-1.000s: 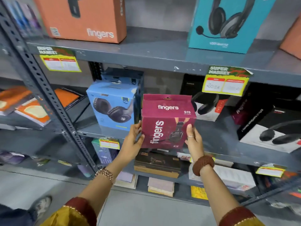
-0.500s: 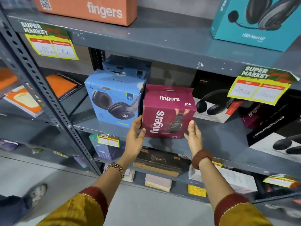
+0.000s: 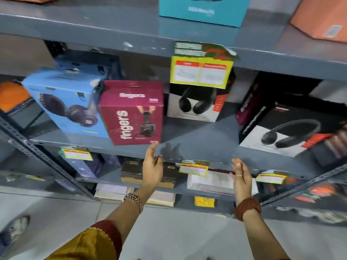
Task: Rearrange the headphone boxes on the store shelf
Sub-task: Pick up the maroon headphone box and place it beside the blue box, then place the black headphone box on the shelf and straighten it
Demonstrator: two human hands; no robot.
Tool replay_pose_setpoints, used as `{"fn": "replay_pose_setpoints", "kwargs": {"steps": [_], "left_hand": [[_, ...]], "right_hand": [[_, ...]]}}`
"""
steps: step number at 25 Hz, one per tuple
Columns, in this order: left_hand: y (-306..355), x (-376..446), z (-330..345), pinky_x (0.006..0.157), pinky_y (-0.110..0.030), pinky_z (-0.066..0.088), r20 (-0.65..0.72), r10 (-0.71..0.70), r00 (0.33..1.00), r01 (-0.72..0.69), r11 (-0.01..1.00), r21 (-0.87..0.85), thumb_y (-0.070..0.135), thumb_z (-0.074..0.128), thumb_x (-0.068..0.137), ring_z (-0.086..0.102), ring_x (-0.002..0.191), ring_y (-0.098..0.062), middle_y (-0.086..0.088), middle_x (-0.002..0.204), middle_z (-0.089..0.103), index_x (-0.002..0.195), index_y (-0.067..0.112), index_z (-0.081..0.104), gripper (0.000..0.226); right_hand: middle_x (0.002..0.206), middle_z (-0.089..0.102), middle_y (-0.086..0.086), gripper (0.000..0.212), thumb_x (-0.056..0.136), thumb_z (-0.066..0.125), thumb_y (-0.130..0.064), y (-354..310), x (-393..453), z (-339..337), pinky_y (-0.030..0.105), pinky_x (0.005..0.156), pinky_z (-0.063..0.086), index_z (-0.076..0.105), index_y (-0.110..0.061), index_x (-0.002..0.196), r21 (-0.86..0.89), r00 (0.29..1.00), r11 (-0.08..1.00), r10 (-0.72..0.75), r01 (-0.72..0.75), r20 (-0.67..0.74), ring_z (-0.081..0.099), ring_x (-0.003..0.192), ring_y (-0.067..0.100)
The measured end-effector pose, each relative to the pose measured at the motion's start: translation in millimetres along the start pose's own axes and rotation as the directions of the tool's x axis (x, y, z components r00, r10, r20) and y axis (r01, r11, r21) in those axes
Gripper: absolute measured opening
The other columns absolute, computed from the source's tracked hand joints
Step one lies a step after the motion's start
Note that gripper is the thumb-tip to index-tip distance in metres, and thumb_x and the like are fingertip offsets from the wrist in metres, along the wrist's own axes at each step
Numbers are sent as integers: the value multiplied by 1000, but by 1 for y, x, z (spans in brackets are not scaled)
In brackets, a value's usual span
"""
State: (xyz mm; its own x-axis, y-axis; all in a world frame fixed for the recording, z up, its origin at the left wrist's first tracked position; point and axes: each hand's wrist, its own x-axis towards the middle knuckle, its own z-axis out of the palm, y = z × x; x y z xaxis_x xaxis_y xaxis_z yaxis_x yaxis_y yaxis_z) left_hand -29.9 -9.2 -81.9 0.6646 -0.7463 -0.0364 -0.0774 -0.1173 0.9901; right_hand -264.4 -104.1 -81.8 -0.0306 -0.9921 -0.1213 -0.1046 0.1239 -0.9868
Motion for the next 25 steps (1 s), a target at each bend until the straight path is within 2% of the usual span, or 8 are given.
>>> {"fn": "replay_pose_setpoints", "kwargs": {"steps": [3,5,9,11,13,18,22,25], "left_hand": [[24,-15,75,73,-9,45,48,-4,999,5,1000,-22,-5,40,95,56,75,16,23,106,51,129,27,42,47],[39,-22,126,66,-4,43,89,-7,996,10,999,-40,-4,42,95,52,67,25,25,108,47,130,22,43,44],[60,-20,220,69,-1,43,196,46,979,-38,998,-42,3,46,96,52,68,22,19,111,49,136,13,41,42],[75,-12,256,86,-7,44,245,49,968,-47,999,-16,12,53,95,50,96,16,15,129,46,141,13,37,49],[84,6,281,103,-19,36,310,43,950,-61,997,48,20,61,90,36,126,3,15,140,34,147,14,29,65],[84,40,304,114,-42,37,358,-10,934,-50,986,158,32,78,72,45,135,-15,0,146,49,145,17,33,87],[87,42,312,107,-41,46,276,-13,961,-32,987,159,25,79,74,58,122,-22,-3,131,62,137,20,47,71],[94,20,301,102,-38,49,248,-20,968,-18,989,149,38,85,59,65,112,-20,2,116,70,128,25,58,76]], "right_hand": [[117,60,1,16,97,45,-23,-6,42,-74,50,111,36,57,-30,104,39,996,999,-35,38,-86,56,104,-6],[122,56,2,18,97,45,-21,-15,74,-116,47,113,34,56,-29,108,74,994,996,-48,55,-95,53,109,-3],[126,48,4,40,96,47,-14,-33,131,-182,12,98,38,42,-2,134,90,994,991,-92,97,-59,51,104,-8],[129,44,1,51,92,53,-14,-44,154,-201,3,91,36,36,-3,139,52,993,992,-112,113,-30,44,117,4],[134,40,-4,68,87,63,-16,-54,177,-212,17,107,31,29,-8,144,3,995,995,-99,99,28,37,126,7],[138,54,7,76,73,74,-38,-44,224,-233,37,110,36,41,-10,136,-110,989,994,-1,17,145,51,127,22],[109,69,3,27,82,69,-24,-33,223,-236,33,98,46,62,-13,106,-106,971,990,-69,96,230,62,112,22],[96,72,-4,17,81,70,-24,-35,199,-245,31,88,49,67,-19,97,-75,972,986,-130,147,197,67,94,11]]}}
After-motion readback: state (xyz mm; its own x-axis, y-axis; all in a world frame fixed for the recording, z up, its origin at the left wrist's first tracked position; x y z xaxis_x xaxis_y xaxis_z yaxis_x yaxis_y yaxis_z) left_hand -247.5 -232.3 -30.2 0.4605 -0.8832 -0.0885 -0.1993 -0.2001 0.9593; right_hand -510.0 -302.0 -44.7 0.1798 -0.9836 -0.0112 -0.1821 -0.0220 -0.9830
